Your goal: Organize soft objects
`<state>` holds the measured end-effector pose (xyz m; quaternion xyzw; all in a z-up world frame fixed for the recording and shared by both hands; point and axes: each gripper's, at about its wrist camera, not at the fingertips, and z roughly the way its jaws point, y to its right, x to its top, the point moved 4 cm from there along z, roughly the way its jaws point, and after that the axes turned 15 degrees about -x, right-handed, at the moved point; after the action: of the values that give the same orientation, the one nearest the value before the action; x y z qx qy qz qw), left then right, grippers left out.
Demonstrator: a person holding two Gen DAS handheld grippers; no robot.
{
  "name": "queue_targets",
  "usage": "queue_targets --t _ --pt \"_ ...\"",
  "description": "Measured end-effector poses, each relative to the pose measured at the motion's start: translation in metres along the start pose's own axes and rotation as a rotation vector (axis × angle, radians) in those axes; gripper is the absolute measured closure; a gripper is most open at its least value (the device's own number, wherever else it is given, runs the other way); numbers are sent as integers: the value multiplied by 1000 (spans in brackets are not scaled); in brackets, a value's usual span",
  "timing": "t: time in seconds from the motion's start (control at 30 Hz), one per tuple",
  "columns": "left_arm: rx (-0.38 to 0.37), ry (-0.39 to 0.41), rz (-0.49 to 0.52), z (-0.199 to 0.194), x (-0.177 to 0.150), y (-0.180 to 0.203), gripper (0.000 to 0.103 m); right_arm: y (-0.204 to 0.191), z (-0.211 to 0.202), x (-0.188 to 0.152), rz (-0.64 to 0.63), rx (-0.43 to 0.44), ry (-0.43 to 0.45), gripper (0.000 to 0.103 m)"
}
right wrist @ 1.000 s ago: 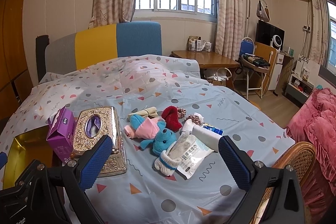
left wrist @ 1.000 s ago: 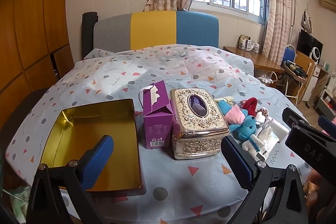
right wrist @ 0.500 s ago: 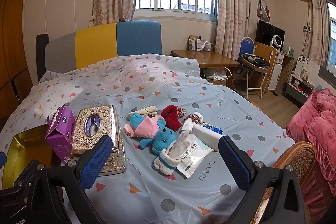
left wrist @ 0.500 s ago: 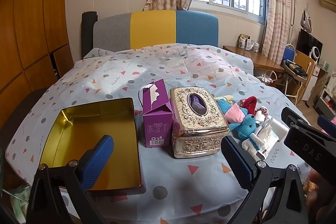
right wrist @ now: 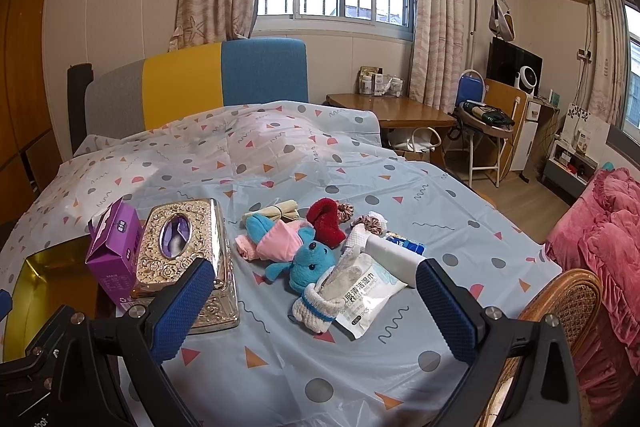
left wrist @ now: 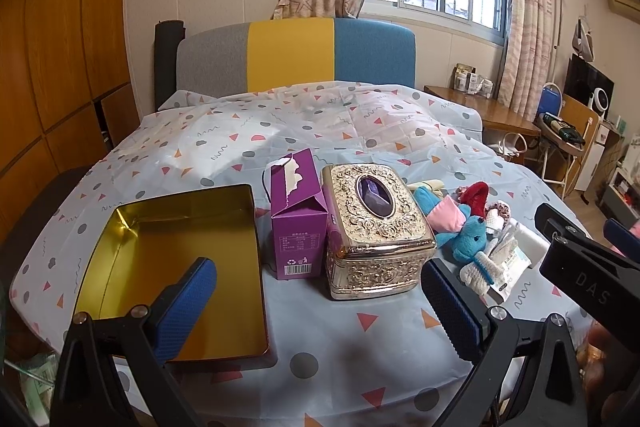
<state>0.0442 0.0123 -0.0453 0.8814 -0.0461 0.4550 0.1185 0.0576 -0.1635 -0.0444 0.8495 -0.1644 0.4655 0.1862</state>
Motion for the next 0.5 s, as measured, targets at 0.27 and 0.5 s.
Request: queue_targets --t 0.27,0.5 --pt "-4 -8 -1 1 -4 2 0 0 0 0 1 -1 -1 0" --pt "-31 -43 7 9 -5 6 0 8 9 -5 9 -1 -14 0"
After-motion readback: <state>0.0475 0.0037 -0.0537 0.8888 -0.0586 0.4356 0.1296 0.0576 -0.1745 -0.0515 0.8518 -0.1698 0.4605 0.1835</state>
